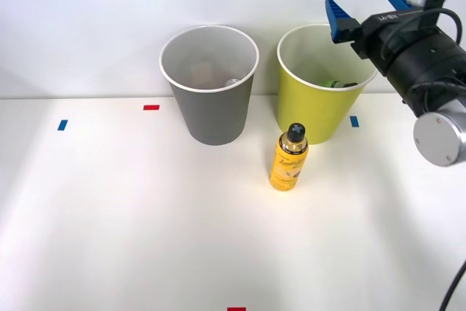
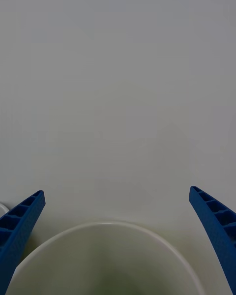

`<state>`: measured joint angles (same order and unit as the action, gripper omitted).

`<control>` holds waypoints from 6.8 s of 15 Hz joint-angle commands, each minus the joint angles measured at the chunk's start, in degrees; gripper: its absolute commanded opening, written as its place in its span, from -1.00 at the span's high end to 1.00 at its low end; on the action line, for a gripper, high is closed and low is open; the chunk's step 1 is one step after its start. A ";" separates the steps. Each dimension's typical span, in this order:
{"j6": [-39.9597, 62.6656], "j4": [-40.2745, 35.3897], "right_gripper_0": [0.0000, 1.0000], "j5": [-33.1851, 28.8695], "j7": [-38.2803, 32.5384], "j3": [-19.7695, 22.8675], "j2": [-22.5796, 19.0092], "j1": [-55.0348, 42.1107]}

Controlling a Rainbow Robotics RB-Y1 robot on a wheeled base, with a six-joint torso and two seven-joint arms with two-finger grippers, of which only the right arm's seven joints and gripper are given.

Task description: Put cans in the gray bin, plastic bottles in the light green bin

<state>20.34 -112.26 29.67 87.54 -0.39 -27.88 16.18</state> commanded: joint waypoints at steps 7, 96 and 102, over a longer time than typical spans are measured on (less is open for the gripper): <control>-11.82 -13.69 -1.00 0.30 -3.08 0.30 -0.60 -26.72; -59.10 9.52 -1.00 -49.27 -24.70 -8.48 22.95 -64.69; -59.10 9.52 -1.00 -49.27 -24.70 -8.48 22.95 -64.69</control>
<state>-38.77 -102.75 -19.60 62.84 -8.88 -4.92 -48.52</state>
